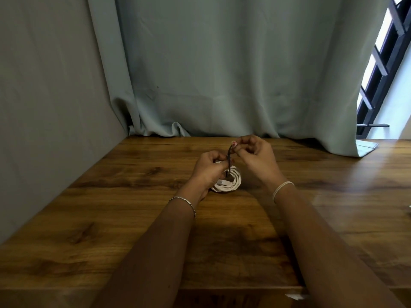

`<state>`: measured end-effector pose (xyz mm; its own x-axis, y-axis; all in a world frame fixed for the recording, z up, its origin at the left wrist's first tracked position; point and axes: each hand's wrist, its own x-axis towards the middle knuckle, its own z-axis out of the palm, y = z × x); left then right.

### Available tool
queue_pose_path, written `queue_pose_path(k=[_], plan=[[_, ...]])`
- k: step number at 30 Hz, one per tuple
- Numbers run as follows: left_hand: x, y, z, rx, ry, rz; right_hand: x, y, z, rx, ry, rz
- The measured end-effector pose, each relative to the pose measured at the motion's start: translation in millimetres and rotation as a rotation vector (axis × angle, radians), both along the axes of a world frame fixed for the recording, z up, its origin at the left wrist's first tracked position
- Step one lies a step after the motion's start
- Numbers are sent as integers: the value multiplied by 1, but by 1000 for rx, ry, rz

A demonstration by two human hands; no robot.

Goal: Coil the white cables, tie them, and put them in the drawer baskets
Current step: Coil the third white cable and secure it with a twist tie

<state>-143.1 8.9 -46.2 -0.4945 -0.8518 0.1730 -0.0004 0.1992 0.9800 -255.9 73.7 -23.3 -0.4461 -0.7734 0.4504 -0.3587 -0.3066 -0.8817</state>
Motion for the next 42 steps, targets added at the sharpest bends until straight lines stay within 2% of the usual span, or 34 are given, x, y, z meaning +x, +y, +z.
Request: queue_pose_path(k=[6, 8, 11, 12, 18, 25, 31, 42], plan=[[2, -2, -1, 11, 22, 22, 3, 2, -2, -21, 52, 25], [2, -2, -1, 19, 23, 26, 1, 0, -6, -9, 221, -8], [2, -2, -1, 0, 6, 41, -3, -4, -12, 19, 594, -137], [2, -2, -1, -5, 3, 45, -4, -4, -13, 25, 637, -165], [2, -4, -2, 13, -11, 46, -8, -6, -13, -6, 486, -183], [-1, 0, -1, 22, -41, -8, -11, -8, -11, -107, 527, -308], [-1, -1, -1, 77, -13, -29, -7, -4, -12, -90, 508, -273], [1, -1, -1, 214, 44, -194, -12, -6, -14, -44, 453, -324]])
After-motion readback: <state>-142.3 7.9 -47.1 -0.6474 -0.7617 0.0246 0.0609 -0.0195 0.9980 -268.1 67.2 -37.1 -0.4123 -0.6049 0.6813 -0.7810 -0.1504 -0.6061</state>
